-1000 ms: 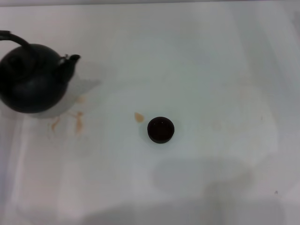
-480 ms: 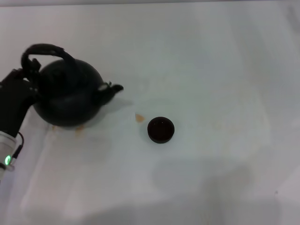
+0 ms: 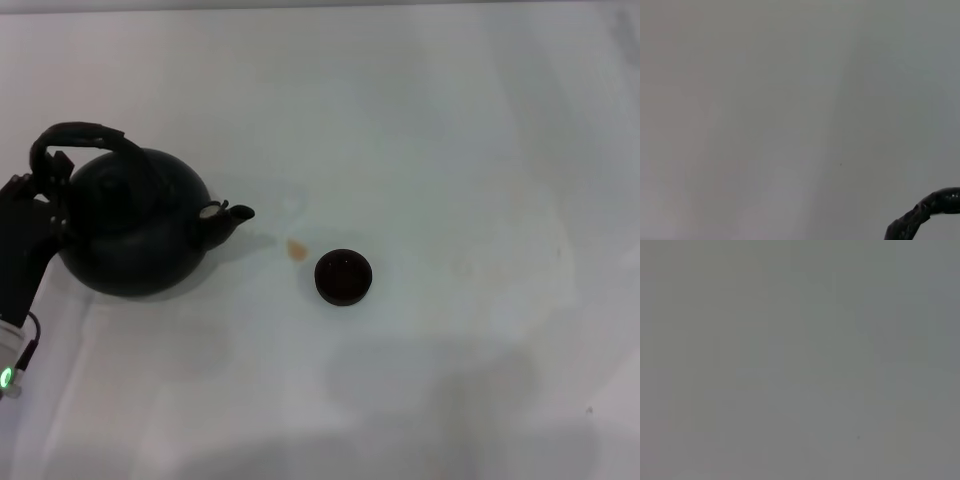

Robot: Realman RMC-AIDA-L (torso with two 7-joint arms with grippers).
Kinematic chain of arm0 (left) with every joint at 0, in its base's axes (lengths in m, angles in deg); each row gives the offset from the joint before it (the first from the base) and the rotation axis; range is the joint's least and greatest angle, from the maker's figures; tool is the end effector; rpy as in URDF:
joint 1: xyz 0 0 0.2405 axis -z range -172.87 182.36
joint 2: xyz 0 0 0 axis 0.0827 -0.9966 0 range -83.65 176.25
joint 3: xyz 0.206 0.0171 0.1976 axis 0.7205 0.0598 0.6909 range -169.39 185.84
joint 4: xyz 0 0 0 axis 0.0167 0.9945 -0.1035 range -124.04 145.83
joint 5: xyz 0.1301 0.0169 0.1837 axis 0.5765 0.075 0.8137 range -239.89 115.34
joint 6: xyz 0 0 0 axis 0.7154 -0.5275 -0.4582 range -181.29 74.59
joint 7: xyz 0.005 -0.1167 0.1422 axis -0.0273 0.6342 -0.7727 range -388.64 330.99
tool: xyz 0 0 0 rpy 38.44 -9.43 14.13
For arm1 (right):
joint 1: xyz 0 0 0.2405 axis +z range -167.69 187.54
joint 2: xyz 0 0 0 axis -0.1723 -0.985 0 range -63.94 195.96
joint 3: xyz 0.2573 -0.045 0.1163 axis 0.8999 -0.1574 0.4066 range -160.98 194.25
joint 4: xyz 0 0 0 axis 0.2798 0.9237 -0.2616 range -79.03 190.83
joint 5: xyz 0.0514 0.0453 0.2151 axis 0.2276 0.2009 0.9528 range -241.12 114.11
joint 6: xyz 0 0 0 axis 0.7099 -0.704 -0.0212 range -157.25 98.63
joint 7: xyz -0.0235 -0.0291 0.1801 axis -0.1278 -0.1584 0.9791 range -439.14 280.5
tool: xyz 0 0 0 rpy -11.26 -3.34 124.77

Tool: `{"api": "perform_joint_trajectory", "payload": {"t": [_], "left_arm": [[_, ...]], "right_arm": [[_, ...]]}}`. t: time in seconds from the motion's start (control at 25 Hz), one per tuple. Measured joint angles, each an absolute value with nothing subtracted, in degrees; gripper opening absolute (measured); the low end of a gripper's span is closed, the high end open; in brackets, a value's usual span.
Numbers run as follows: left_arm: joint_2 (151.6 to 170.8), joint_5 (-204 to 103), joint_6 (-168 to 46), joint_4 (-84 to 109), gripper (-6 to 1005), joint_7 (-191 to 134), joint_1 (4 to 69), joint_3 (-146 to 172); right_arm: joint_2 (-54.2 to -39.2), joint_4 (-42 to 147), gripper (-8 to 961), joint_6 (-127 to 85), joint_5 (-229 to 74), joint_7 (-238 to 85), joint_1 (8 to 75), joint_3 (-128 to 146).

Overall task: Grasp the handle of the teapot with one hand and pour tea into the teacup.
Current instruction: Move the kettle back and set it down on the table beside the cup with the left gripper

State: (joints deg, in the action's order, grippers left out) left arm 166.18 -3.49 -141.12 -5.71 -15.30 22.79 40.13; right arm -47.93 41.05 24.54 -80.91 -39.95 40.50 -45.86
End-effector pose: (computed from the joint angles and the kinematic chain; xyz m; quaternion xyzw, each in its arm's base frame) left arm -0.3674 0.2738 -0.0806 -0.6878 -0.3005 -0.3645 0.5511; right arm 0.3620 0.4670 0.0661 -0.6153 0.3254 0.3963 0.5988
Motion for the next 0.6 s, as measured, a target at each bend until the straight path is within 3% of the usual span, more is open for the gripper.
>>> {"api": "perform_joint_trajectory", "payload": {"t": [0.6], "left_arm": [[166.09,-2.91,-138.55,-5.46,137,-15.29,24.52,40.47]], "right_arm": [[-47.85,41.05,811,23.77,-80.81,-40.72,40.76,-45.14]]}}
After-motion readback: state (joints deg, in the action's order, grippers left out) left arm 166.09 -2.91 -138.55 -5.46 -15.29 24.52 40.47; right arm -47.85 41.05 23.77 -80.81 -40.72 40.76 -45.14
